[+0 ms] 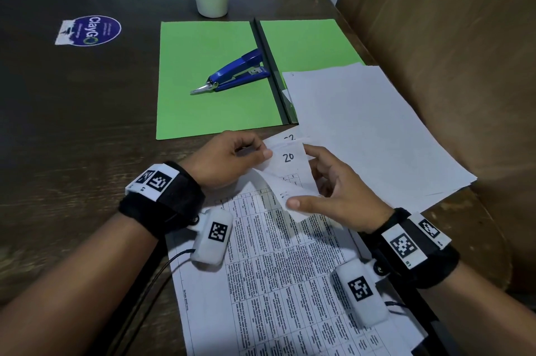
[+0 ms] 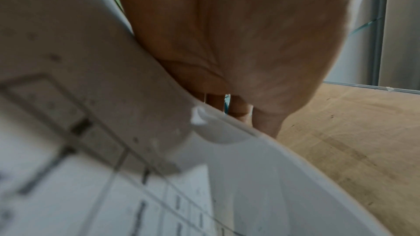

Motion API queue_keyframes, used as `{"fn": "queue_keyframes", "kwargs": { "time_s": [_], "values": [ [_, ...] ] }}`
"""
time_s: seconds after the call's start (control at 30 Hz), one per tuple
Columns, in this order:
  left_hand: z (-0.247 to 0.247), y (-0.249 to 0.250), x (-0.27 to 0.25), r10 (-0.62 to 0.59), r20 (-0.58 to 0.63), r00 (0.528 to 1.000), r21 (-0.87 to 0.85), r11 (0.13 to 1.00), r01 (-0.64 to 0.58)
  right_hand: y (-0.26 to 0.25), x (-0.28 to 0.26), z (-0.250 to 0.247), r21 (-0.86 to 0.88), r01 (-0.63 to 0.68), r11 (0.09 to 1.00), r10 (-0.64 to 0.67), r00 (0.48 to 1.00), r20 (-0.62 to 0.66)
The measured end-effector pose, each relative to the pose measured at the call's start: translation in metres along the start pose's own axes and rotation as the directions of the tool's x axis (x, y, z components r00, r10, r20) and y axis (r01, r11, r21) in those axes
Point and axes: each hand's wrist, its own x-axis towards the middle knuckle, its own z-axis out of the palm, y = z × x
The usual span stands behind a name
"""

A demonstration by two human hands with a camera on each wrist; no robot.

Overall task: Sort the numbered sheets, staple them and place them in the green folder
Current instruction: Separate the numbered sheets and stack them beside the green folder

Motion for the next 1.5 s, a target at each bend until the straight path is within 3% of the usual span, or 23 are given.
{"fn": "queue_keyframes", "kwargs": {
  "time_s": [0.2,0.57,0.73,0.97,1.13,1.5],
  "values": [
    [-0.001,0.004,0.000,-0.091,0.047,0.995,-0.080,0.992,0.095,-0.003,-0.002,-0.005,-0.033,-0.020,0.999,0.022,0.999,0.046],
    [0.000,0.004,0.000,-0.059,0.030,0.998,-0.073,0.995,0.061,0.000,0.000,-0.009,0.000,-0.059,0.998,0.059,0.998,0.036],
    [0.001,0.003,0.001,-0.075,0.027,0.997,-0.091,0.993,0.077,-0.004,-0.002,-0.008,0.045,-0.022,0.999,0.017,0.994,0.104],
    [0.001,0.003,-0.001,-0.081,0.035,0.996,-0.083,0.993,0.084,0.002,0.003,-0.003,0.007,0.017,1.000,-0.016,0.997,-0.078],
    [0.000,0.003,-0.001,-0.097,0.007,0.995,-0.097,0.991,0.097,0.007,0.007,-0.003,0.058,-0.029,0.998,0.040,0.979,-0.198],
    [0.000,0.004,-0.001,-0.087,0.000,0.996,-0.161,0.983,0.086,0.013,0.009,-0.005,0.022,0.038,0.999,-0.033,0.982,-0.186]
  ]
}}
